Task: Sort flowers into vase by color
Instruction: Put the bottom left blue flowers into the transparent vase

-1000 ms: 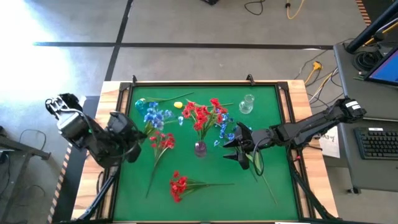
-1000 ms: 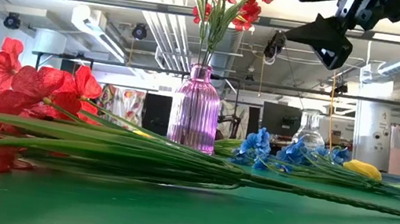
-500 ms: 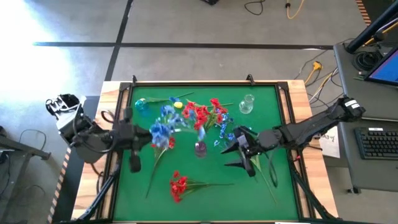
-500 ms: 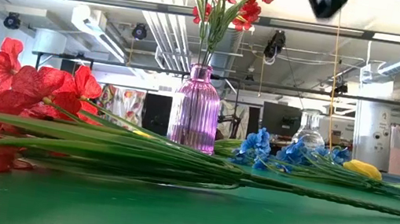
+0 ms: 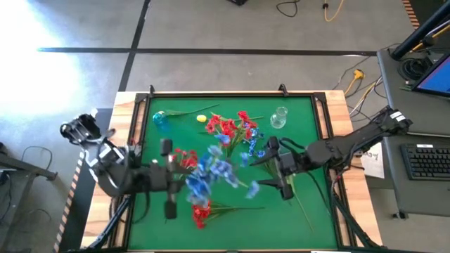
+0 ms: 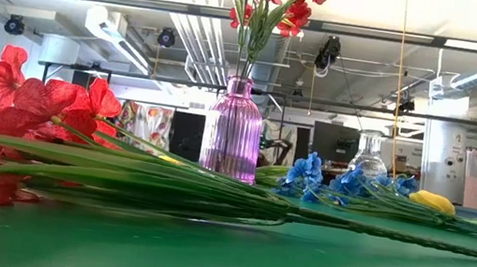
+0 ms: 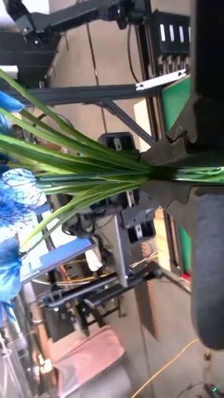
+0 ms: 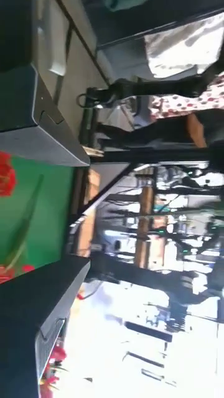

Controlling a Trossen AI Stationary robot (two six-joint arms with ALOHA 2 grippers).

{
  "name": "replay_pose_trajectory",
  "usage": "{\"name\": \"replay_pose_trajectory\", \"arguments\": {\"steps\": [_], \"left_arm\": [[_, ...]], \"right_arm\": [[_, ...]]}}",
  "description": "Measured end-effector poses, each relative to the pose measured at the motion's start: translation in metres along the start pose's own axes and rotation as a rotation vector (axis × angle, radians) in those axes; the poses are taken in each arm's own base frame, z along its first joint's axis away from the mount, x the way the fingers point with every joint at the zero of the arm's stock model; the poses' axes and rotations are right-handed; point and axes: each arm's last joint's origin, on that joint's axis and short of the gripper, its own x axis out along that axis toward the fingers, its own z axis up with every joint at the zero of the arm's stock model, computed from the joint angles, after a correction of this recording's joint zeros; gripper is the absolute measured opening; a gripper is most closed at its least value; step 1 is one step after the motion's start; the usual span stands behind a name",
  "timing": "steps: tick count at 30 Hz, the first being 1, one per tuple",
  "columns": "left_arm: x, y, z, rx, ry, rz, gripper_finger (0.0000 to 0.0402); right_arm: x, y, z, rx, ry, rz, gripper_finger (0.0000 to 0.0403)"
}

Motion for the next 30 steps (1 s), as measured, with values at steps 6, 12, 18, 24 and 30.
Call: {"name": "replay_pose_trajectory", "arguments": {"steps": [6, 12, 18, 24, 30], "left_arm": [[0.033, -0.022, -0.008, 0.004, -0.042, -0.018, 0.0000], [0.067, -0.024, -0.020, -0.008, -0.060, 0.056, 0.0000], [0.091, -0.021, -0.031, -0.009, -0.050, 0.105, 0.0000], [0.099, -0.022, -0.032, -0.031, -0.087, 0.070, 0.0000], [0.108, -0.023, -0.039, -0.021, -0.072, 0.082, 0.0000]], "right_arm": [[-0.001, -0.001, 0.014, -0.036, -0.073, -0.005, 0.0267], [-0.001, -0.001, 0.017, -0.043, -0.083, -0.004, 0.0285], [-0.001, -0.001, 0.017, -0.041, -0.082, -0.004, 0.0290], [-0.001, -0.001, 0.017, -0.040, -0.082, -0.004, 0.0289], [-0.001, -0.001, 0.016, -0.034, -0.074, -0.004, 0.0288]]}}
